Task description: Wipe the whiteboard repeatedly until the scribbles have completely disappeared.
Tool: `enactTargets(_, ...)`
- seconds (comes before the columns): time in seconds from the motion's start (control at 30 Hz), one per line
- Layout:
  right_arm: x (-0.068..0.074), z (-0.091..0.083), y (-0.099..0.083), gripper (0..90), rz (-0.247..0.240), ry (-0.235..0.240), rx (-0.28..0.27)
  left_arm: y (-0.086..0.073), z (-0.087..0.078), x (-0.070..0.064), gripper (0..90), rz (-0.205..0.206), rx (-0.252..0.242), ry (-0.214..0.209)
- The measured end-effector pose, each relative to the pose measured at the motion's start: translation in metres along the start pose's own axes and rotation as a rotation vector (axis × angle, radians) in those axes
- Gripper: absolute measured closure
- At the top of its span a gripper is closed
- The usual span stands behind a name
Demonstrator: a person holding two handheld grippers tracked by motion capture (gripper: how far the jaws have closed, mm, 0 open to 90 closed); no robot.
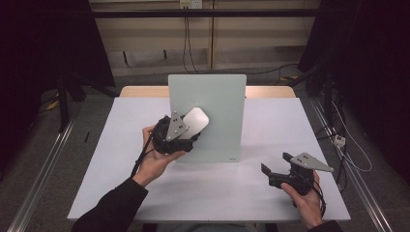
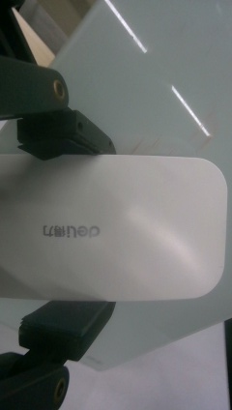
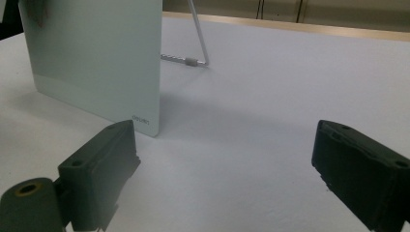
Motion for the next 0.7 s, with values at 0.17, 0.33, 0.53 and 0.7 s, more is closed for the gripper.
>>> enactTargets(0.17,0.0,0.0,0.0,8.7,-0.001,0.002,-0.001,0.019,-0.007,0.016,31.2,-0.017,-0.031,0.043)
enactTargets(0.33,0.0,0.0,0.0,8.7,-0.002,0.003,0.001,0.022,-0.006,0.015,31.2,0.002,-0.039,0.072)
enactTargets(0.53,0.0,-0.001,0.0,8.7,-0.002,0.002,0.001,0.004,0.002,-0.003,31.2,0.042,0.003,0.027)
enactTargets(0.7,0.0,0.0,0.0,8.7,-0.003,0.002,0.001,-0.015,0.009,-0.019,31.2,0.072,0.041,-0.008)
Point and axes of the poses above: each handheld gripper's, and its own axes: z roughly forward along the jaws, y roughly out of its top, x roughly to its left, the point moved 2 cm from there along z, roughly forward along the jaws, and after that the axes turned 8 degrees about x, right-handed, at the moved point
